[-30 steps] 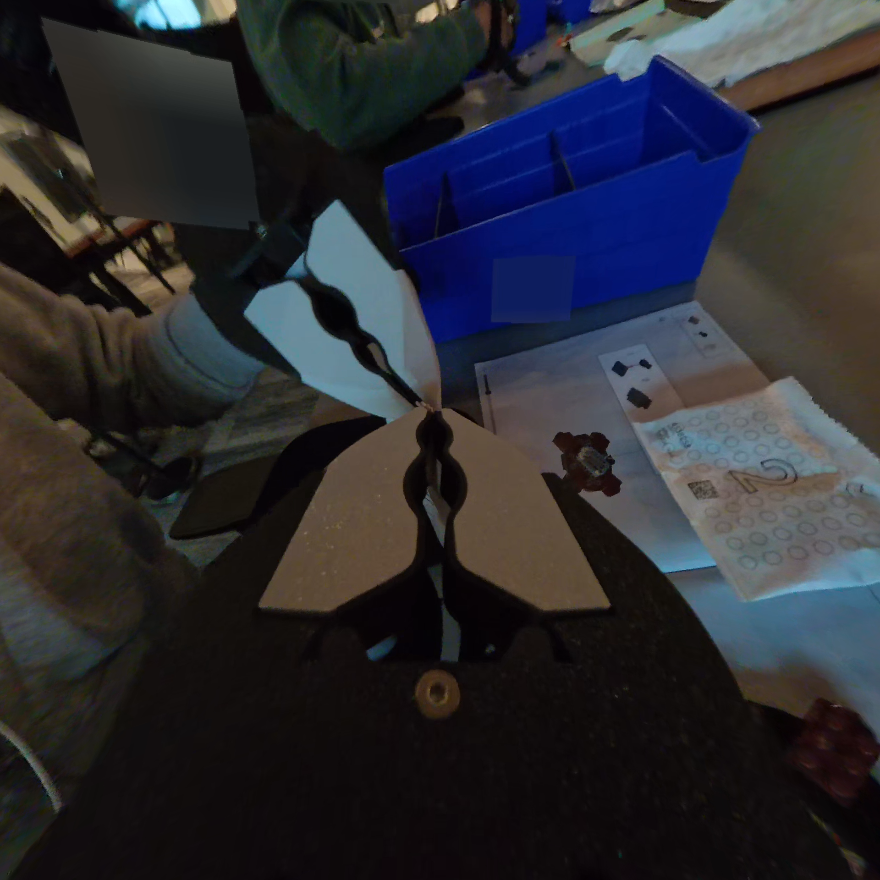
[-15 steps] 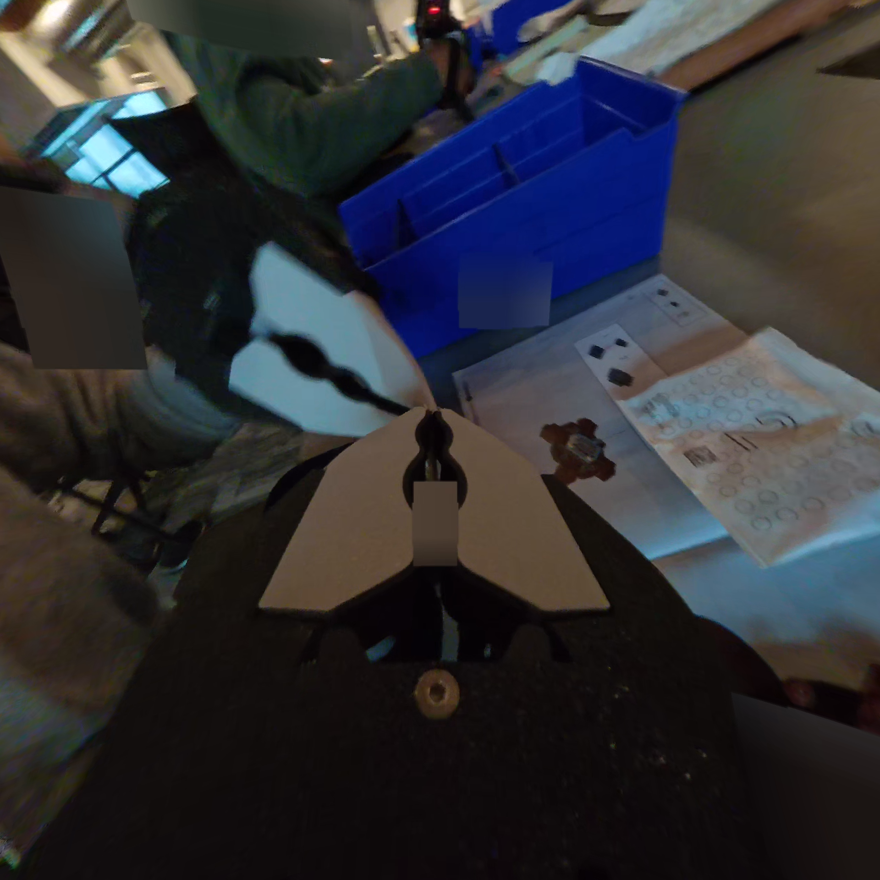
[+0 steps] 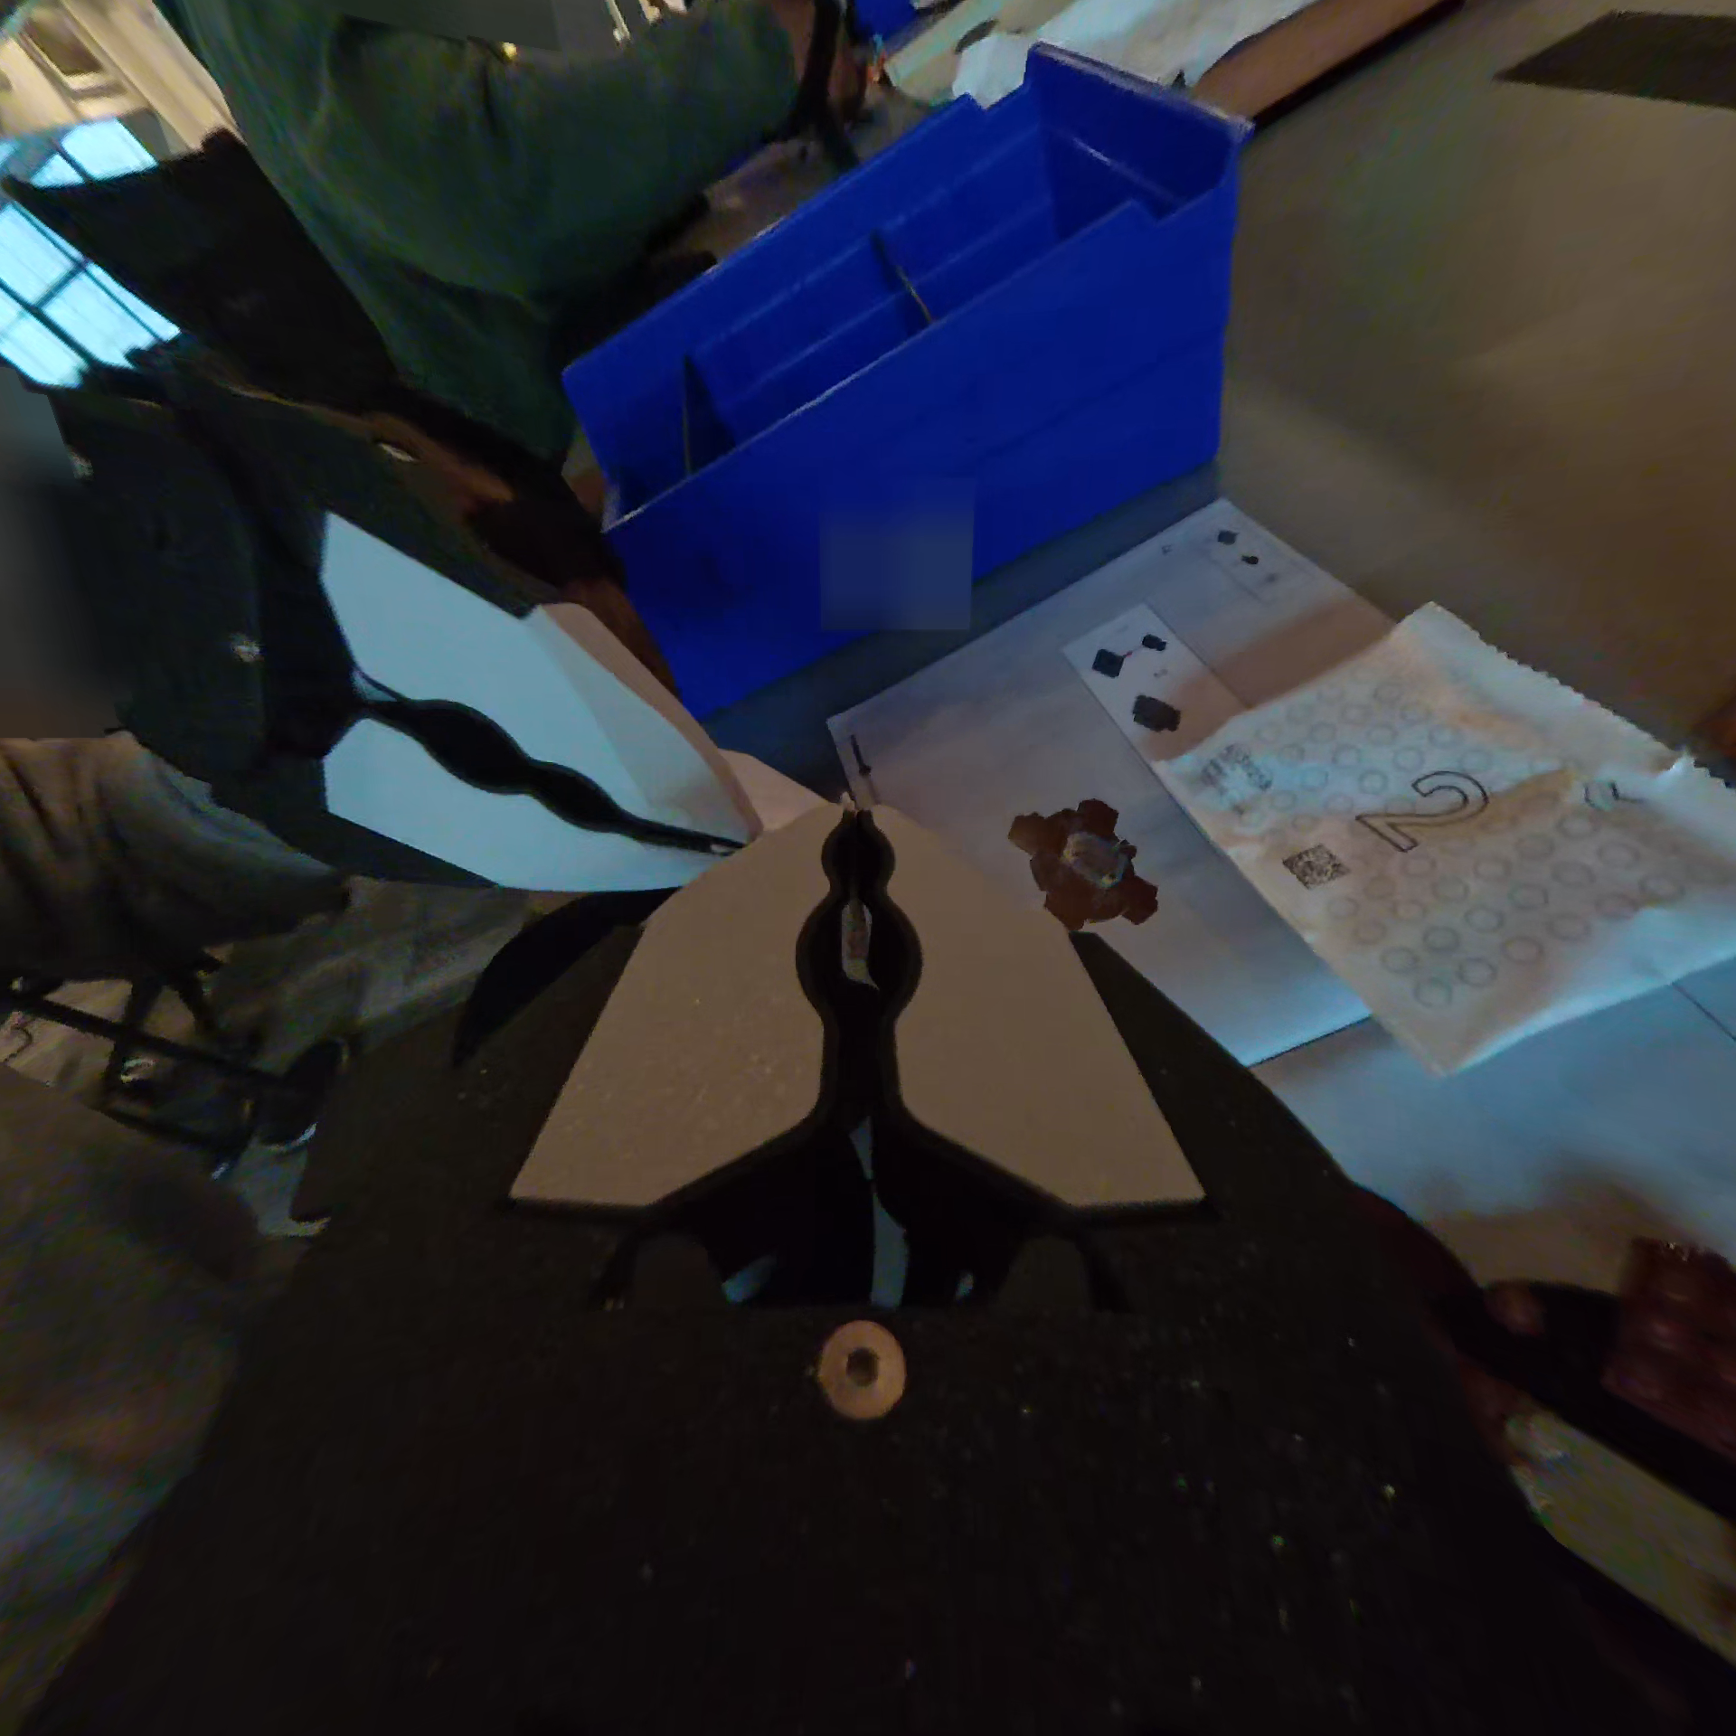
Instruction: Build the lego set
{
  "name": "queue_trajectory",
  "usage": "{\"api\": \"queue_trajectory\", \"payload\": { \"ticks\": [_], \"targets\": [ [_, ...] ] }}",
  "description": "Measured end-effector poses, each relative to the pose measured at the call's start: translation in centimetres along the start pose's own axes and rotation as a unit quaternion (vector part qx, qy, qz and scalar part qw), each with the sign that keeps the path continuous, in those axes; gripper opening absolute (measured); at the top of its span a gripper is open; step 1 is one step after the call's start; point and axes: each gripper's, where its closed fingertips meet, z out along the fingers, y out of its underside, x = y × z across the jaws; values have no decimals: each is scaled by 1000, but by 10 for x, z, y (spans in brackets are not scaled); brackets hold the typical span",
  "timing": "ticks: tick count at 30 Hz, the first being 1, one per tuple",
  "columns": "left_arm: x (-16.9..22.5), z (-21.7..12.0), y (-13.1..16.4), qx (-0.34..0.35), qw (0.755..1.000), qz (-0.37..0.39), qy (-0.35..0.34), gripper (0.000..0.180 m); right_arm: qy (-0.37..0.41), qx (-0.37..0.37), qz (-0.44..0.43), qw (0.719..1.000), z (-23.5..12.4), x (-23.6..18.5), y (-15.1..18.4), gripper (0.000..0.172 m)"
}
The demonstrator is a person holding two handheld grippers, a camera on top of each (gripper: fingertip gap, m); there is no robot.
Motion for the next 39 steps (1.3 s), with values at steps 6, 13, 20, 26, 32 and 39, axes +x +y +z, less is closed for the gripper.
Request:
{"api": "queue_trajectory", "payload": {
  "ticks": [6,13,20,26,32,39],
  "targets": [
    [9,0,-2,34,998,-51,26,0,-6,56,50,997,-3,9,-2,0],
    [16,6,-2,47,991,-113,60,0,-57,115,141,982,-7,10,-6,0],
    [9,-10,-6,88,955,-249,136,31,-106,57,-37,992,-17,-19,-4,0],
    [0,-34,-25,154,918,-282,232,53,-211,48,-218,952,-59,-49,-17,0],
    [1,-29,-67,259,879,-262,302,46,-364,22,-298,882,-91,-90,-21,0],
    [24,-29,-106,334,761,-291,474,66,-420,21,-339,842,-92,-109,-21,0]
  ]
}}
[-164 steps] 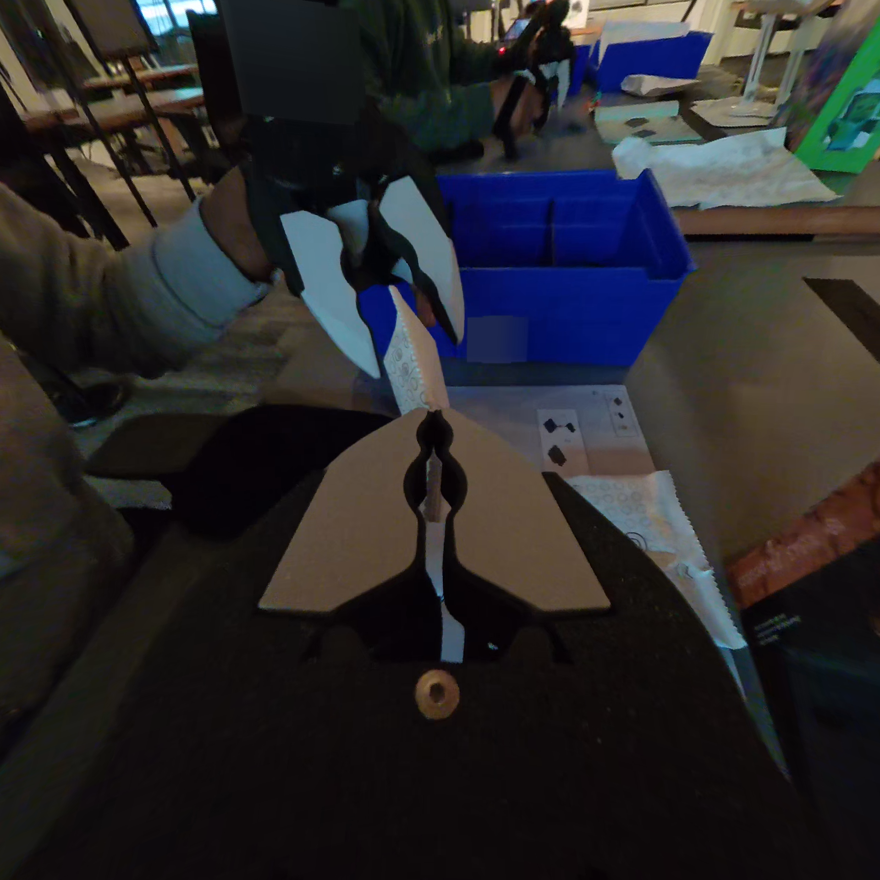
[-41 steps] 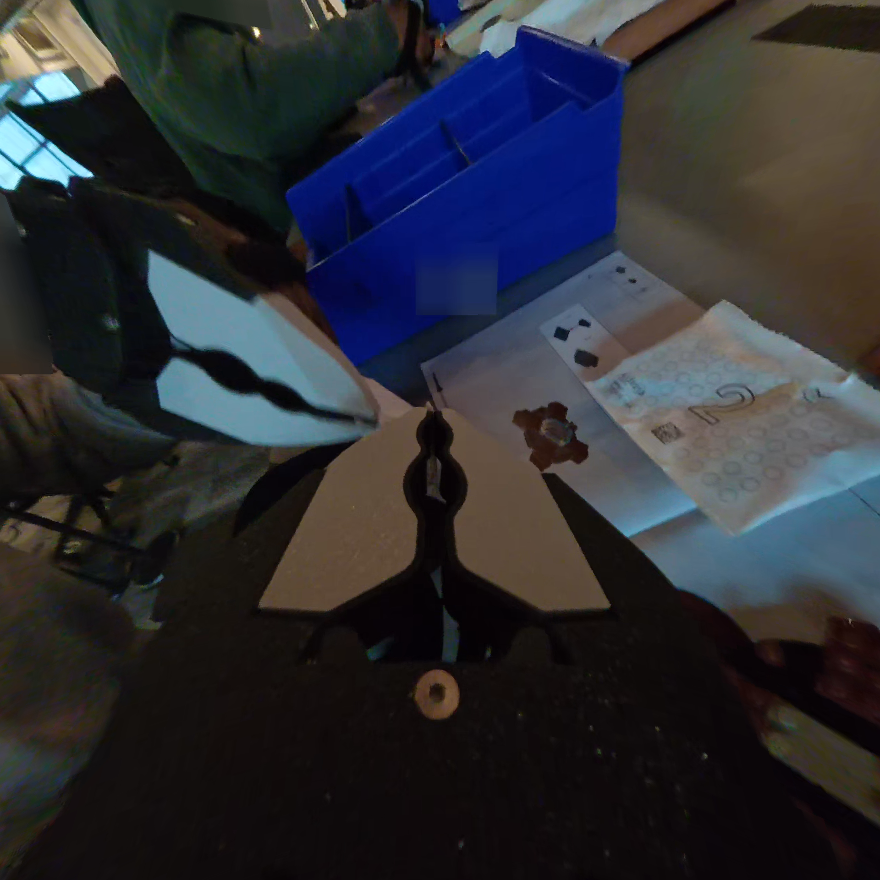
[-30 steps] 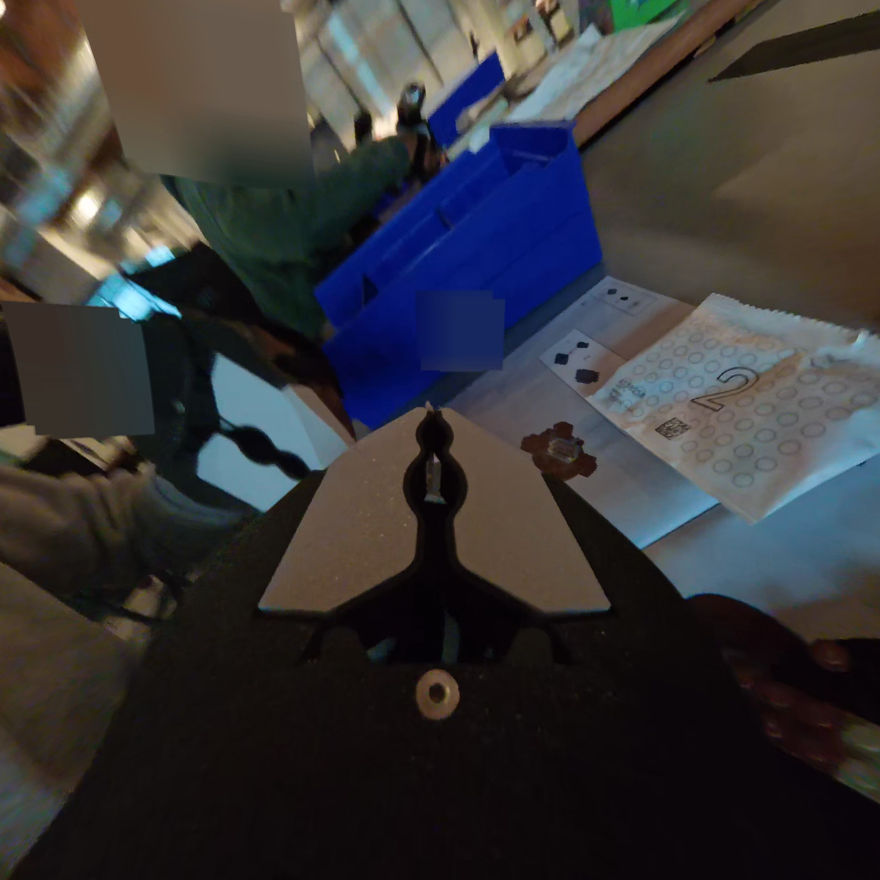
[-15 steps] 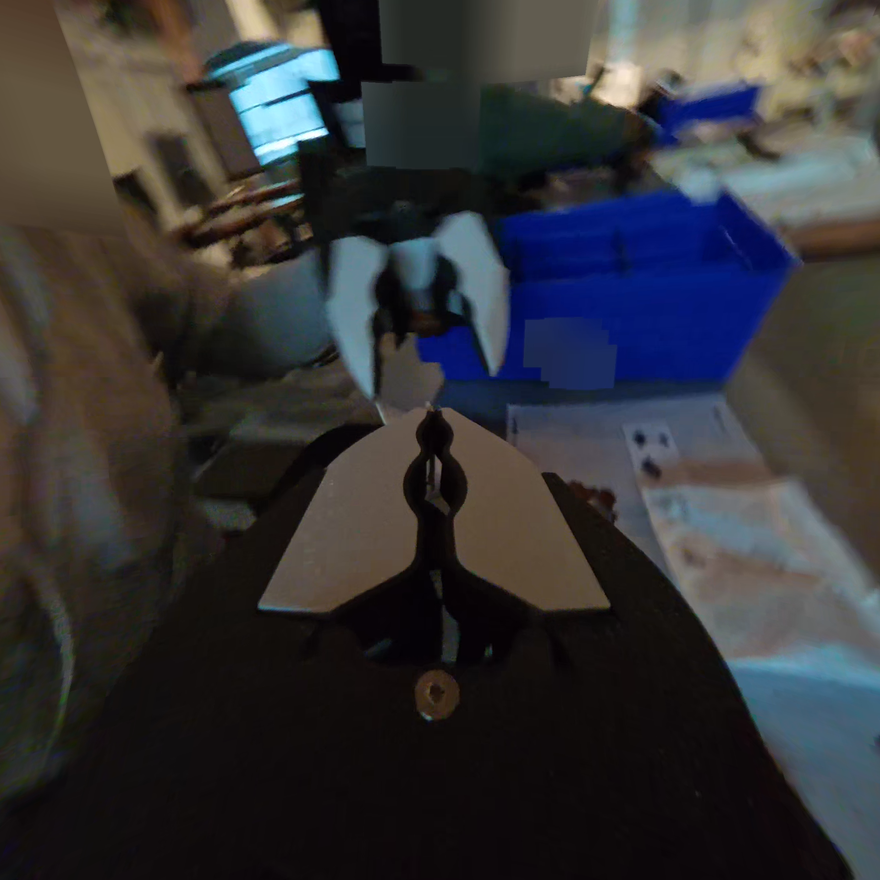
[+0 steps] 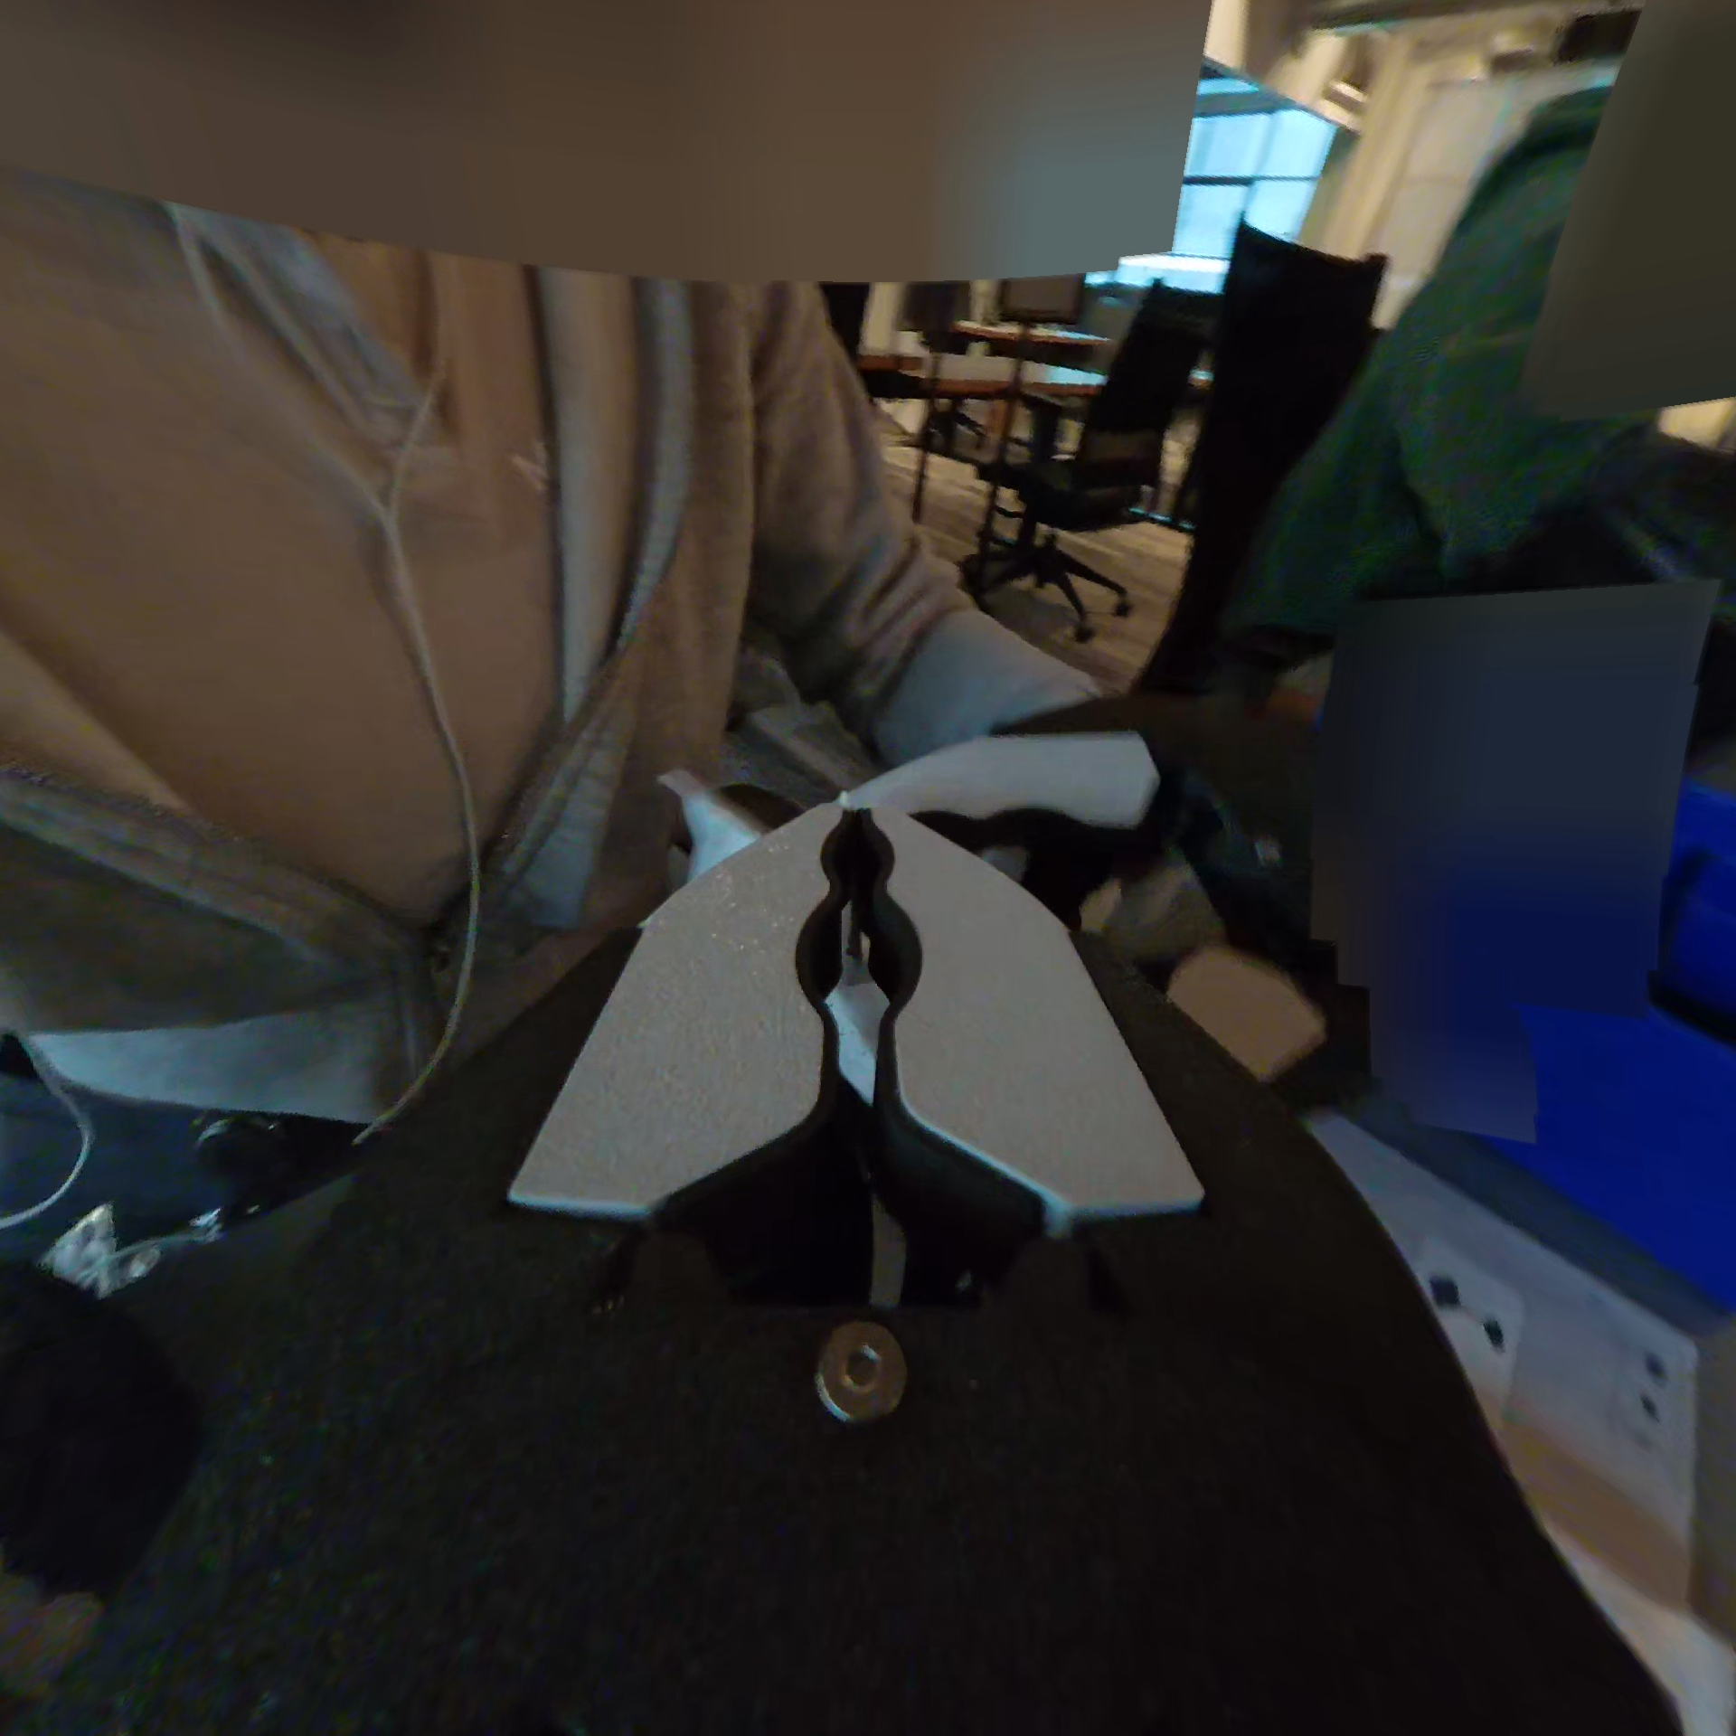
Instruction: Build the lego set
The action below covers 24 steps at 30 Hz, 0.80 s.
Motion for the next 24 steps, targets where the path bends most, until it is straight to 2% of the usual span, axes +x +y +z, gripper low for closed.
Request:
{"api": "queue_trajectory", "payload": {
  "ticks": [4,6,11,13,14,16,18,21,24],
  "targets": [
    [3,-1,-7,84,995,-18,59,66,7,11,-22,1000,0,2,-6,0],
    [1,-3,-9,122,991,-17,61,50,15,8,-27,999,0,5,-6,0],
    [7,0,-6,152,985,-30,74,40,31,-6,-37,999,2,12,0,0],
    [11,-2,-7,171,980,-39,91,44,31,9,-46,998,3,12,-3,0],
    [17,-3,-9,186,974,-48,119,54,30,16,-48,998,4,13,-5,0],
    [29,-7,-17,217,954,-89,187,86,27,5,-50,998,9,15,-2,0],
    [30,-6,-19,223,947,-106,208,77,22,-4,-54,998,14,16,0,0],
    [27,-1,-17,220,955,-81,180,53,26,-12,-58,998,16,19,-1,0],
    [15,-6,-15,199,970,-76,115,50,66,-47,-50,995,10,27,5,0]
  ]
}}
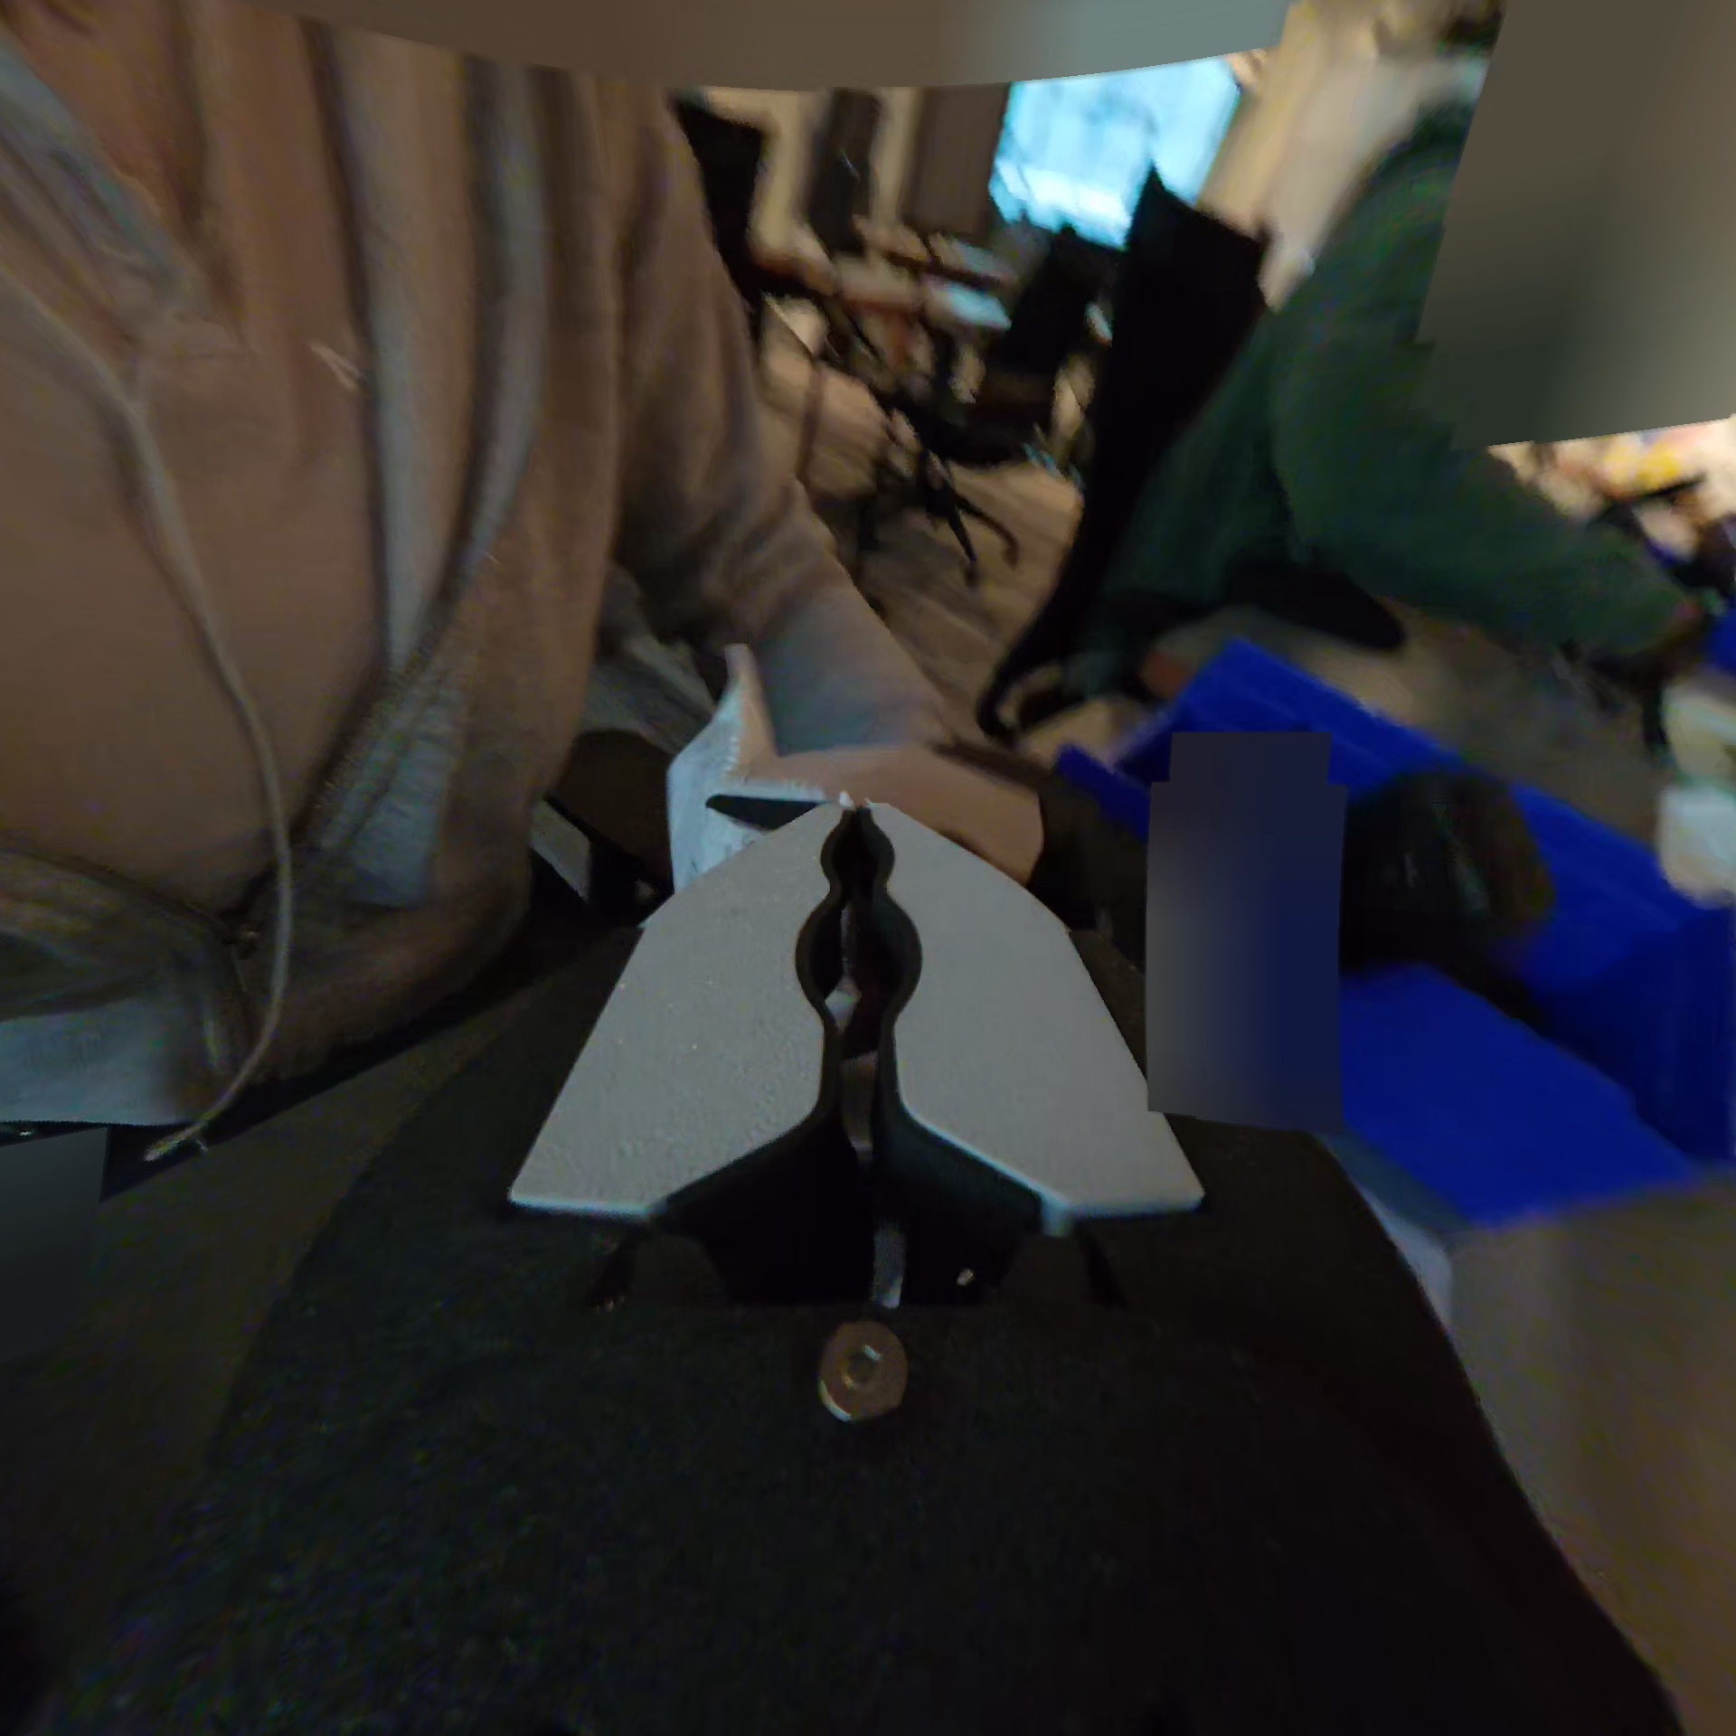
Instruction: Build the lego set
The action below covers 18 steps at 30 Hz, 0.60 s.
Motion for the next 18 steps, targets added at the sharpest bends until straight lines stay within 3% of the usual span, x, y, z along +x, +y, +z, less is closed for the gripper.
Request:
{"api": "queue_trajectory", "payload": {
  "ticks": [3,5,8,10,12,14,16,18],
  "targets": [
    [-14,-23,-8,-46,991,33,-119,67,65,-68,35,995,-9,15,16,0],
    [-22,-48,-21,-77,968,63,-229,79,126,-121,69,982,-19,28,30,0],
    [-19,-77,-42,-129,903,128,-390,85,250,-170,138,943,-37,58,44,0],
    [-22,-89,-46,-195,828,185,-492,86,276,-151,178,932,-36,67,41,0],
    [-30,-88,-43,-253,767,237,-540,77,280,-142,194,929,-31,71,38,0],
    [-45,-86,-31,-302,733,248,-557,68,286,-137,213,924,-27,73,39,0],
    [-61,-85,-23,-320,715,244,-572,55,282,-108,235,924,-21,72,33,0],
    [-71,-79,-21,-302,720,245,-575,31,279,-74,259,922,-17,71,28,0]
  ]
}}
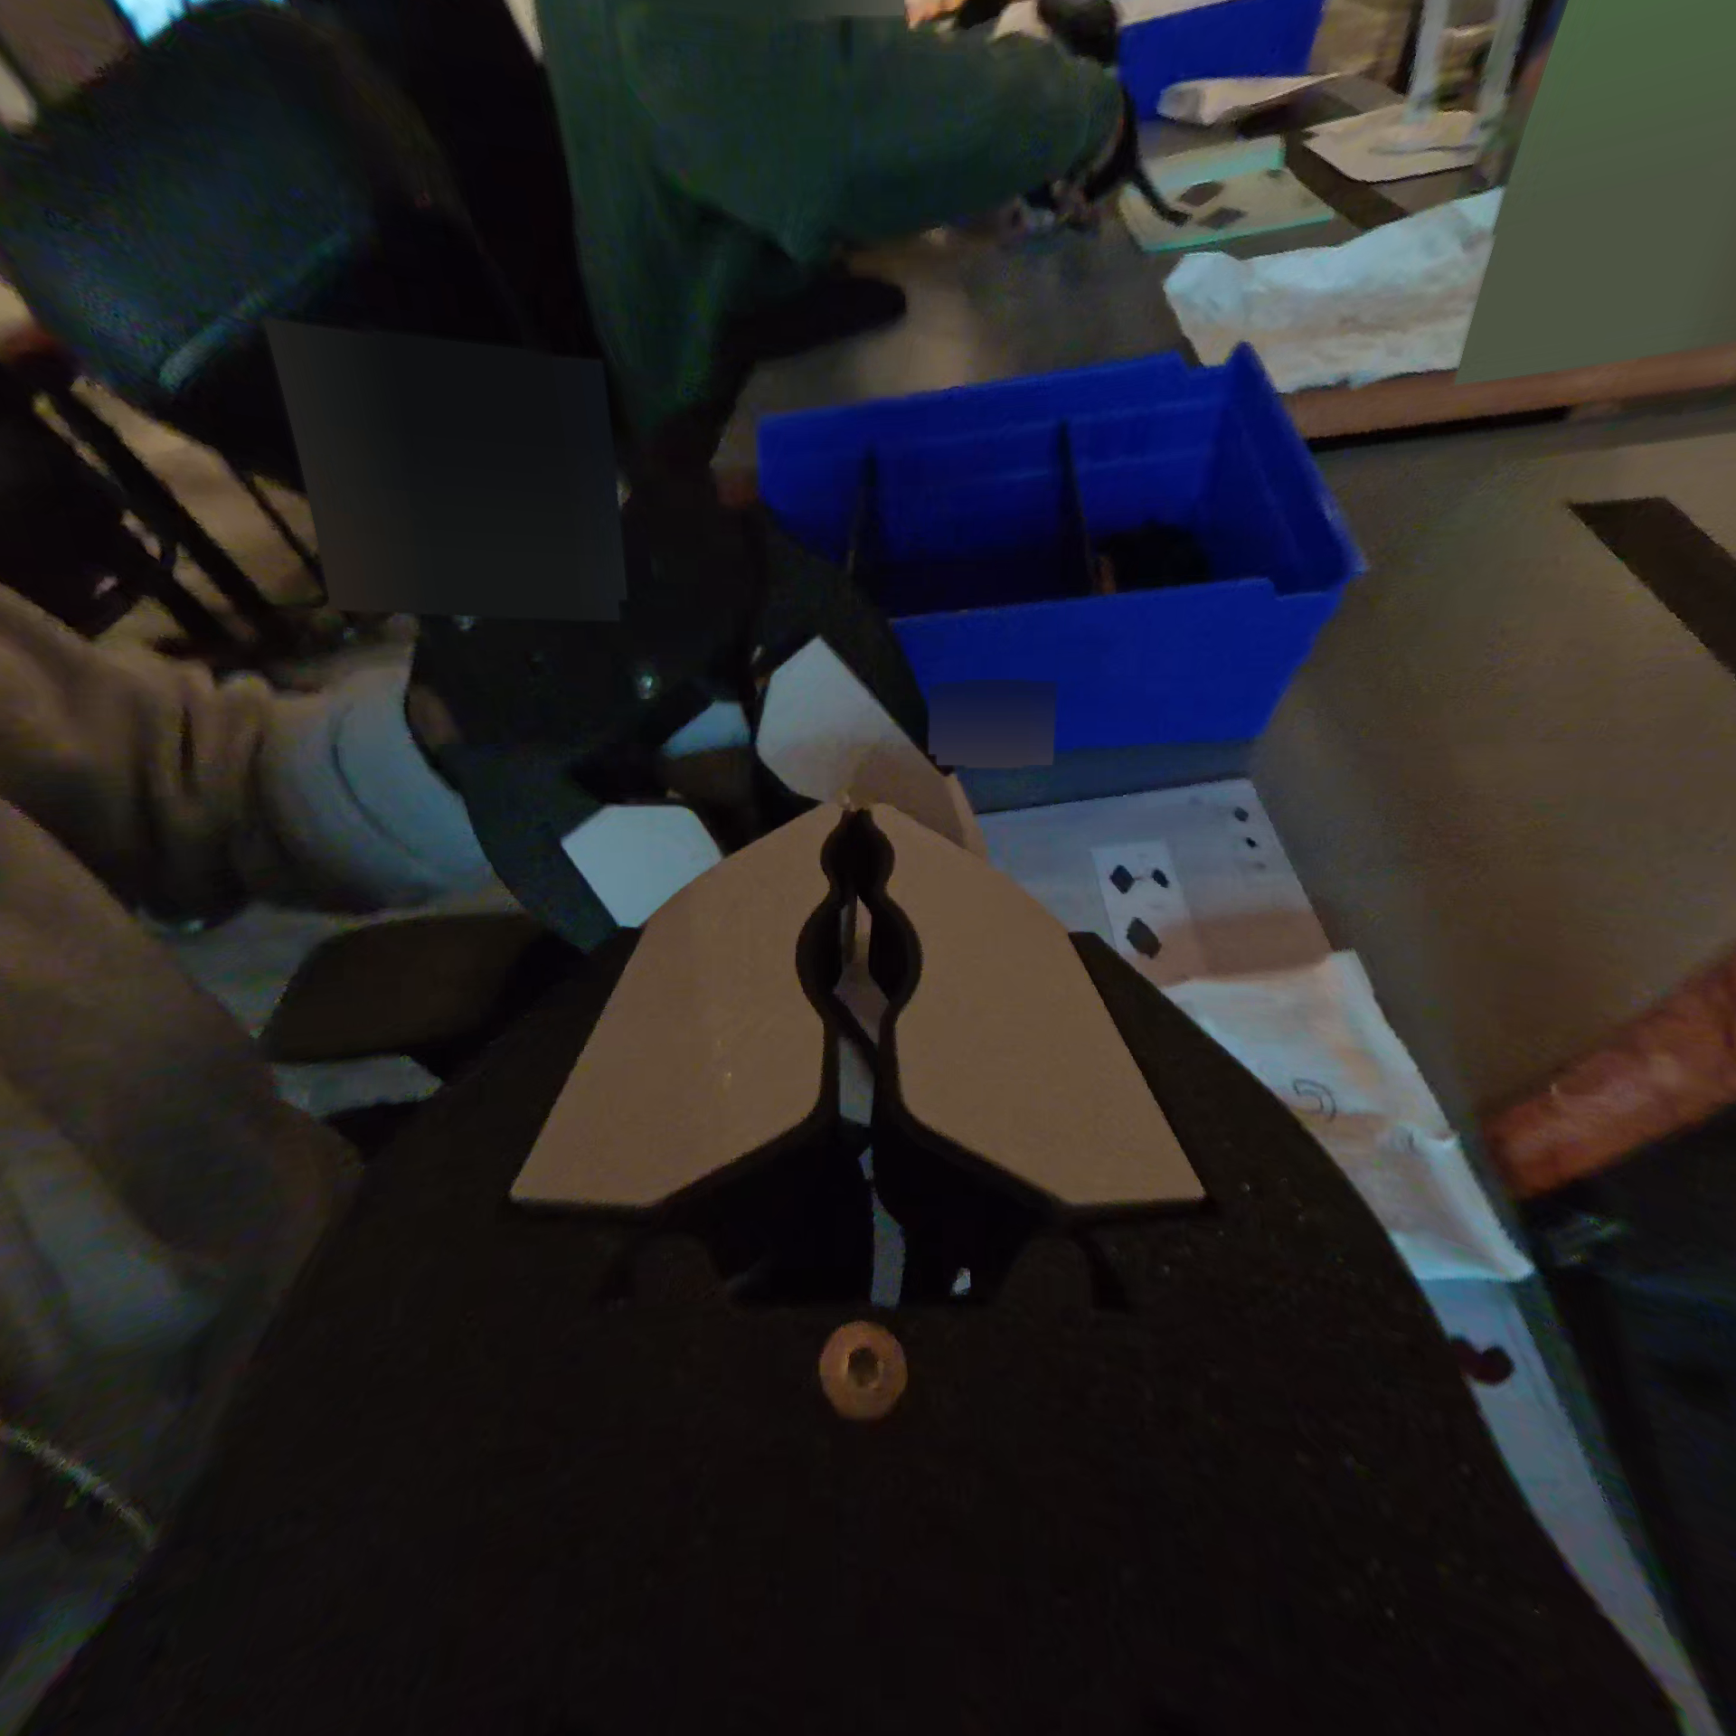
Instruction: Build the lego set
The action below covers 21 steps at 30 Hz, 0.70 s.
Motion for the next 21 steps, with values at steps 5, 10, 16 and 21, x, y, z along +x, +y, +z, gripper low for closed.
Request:
{"api": "queue_trajectory", "payload": {
  "ticks": [5,10,16,21],
  "targets": [
    [-1,-2,-4,41,999,-2,-10,12,-26,60,61,996,-3,-1,-1,0],
    [-1,-7,-3,56,998,-36,5,12,-54,132,120,982,-3,1,-6,0],
    [2,-11,-1,79,994,-70,23,11,-84,212,189,955,-6,5,-8,0],
    [3,-13,-3,111,986,-115,49,11,-111,261,235,930,-11,7,-9,0]
  ]
}}
